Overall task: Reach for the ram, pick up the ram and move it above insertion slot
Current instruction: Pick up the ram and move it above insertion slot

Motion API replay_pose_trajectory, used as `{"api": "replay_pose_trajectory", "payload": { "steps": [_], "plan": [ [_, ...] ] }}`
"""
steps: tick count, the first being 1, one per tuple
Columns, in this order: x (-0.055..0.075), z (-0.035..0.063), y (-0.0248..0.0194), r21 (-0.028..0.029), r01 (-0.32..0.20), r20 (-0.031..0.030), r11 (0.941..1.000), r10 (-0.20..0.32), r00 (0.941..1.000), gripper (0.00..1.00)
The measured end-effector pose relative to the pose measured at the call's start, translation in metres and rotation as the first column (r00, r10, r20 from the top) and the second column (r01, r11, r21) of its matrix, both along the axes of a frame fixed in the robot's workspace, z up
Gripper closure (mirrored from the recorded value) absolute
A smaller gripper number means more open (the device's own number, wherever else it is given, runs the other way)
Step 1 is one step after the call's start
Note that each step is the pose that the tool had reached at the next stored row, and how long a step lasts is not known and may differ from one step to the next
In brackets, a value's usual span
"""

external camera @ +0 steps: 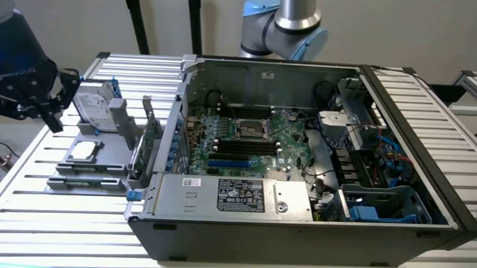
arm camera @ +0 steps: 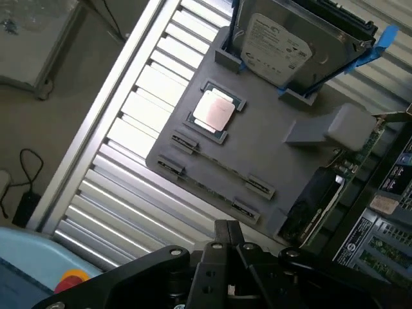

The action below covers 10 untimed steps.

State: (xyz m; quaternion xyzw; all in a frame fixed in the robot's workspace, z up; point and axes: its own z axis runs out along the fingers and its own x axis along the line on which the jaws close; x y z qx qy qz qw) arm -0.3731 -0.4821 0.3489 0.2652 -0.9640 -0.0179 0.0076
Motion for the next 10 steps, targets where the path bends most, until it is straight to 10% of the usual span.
{"api": "replay_pose_trajectory", "payload": {
  "steps": [10],
  "plan": [
    [0.0, -0.0028, 0.0, 0.0007, -0.18, 0.0, 0.9836, 0.18, 0.9836, 0.89]
  ]
}}
